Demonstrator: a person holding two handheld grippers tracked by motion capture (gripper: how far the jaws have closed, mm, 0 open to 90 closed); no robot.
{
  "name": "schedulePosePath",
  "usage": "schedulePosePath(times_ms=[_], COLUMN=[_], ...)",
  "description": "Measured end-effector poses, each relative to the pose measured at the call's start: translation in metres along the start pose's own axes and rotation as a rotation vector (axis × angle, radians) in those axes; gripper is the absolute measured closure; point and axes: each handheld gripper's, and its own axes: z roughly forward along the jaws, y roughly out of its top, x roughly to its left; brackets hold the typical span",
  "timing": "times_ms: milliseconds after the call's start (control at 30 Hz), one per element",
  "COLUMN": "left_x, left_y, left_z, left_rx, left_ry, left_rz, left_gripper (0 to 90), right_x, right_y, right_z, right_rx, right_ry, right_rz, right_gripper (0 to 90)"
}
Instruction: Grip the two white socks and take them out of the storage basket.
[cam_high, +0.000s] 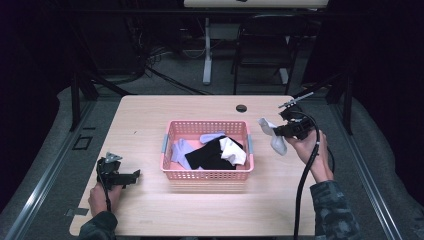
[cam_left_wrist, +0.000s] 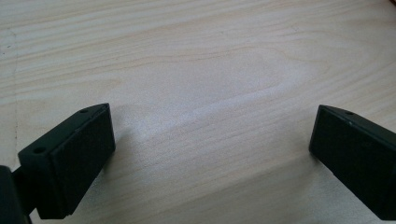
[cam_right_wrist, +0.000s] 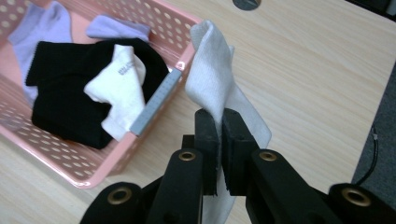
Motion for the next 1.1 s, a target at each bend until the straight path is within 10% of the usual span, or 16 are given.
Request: schedulePosePath(times_ms=[500, 800, 1100], left_x=[0.000, 0.000, 0.000], left_y=[0.000, 0.000, 0.000], left_z=[0.000, 0.000, 0.000], left_rx=[-0.001, -0.001, 0.002], left_ry=[-0.001, -0.001, -0.001], left_rz=[0.000, 0.000, 0.003], left_gripper=[0.0, 0.0, 0.0], right_x=[-0.024, -0.023, -0.016], right_y=[-0.032, -0.052, -0.047], right_z=[0.028, 0.064, 0.065], right_rx=[0.078, 0.183, 0.200], right_ry=[-0.061, -0.012, 0.048], right_rz=[0.063, 0.097, 0.108], right_gripper=[86.3, 84.5, 29.2])
